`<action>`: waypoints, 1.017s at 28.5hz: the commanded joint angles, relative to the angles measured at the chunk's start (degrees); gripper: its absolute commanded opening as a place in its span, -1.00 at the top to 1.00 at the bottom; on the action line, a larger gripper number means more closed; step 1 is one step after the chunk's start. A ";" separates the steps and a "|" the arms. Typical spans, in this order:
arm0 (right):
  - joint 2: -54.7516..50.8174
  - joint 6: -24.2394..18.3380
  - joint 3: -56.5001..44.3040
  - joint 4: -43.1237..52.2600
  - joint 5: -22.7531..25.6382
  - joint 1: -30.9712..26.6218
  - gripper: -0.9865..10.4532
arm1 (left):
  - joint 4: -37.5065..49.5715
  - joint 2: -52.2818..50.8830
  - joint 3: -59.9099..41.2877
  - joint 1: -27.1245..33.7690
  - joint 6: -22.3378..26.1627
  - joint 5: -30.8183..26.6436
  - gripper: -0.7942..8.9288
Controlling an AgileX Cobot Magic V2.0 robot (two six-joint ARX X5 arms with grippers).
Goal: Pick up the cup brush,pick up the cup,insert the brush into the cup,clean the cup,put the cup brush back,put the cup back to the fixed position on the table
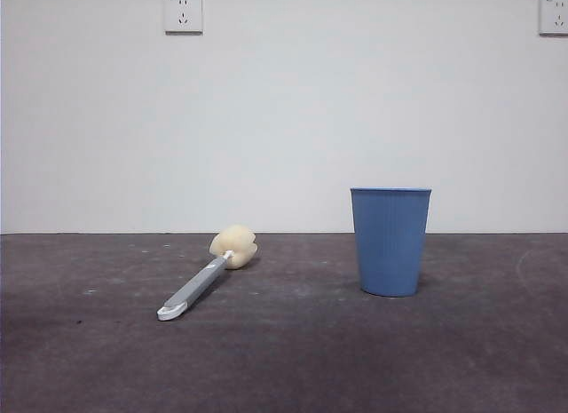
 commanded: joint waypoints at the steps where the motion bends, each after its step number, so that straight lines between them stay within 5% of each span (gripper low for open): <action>1: 1.42 -4.55 1.92 -4.26 -0.46 0.70 0.85 | -4.39 1.53 1.99 -0.11 5.53 1.68 0.85; 11: 2.36 -5.49 2.56 -8.35 -0.39 2.12 0.77 | -11.17 3.26 4.70 -1.09 8.48 2.12 0.79; 15: 2.36 -4.52 2.56 -8.35 -0.37 2.12 0.05 | -11.28 3.26 4.70 -1.11 7.43 0.33 -0.04; 17: 2.38 -4.20 2.56 -8.37 -0.37 2.12 -0.25 | -11.30 3.26 4.70 -1.11 6.67 -0.72 -0.27; 29: 2.38 -4.02 2.56 -8.35 -0.37 2.12 -0.27 | -10.47 7.32 6.99 -1.18 5.57 -5.92 -0.27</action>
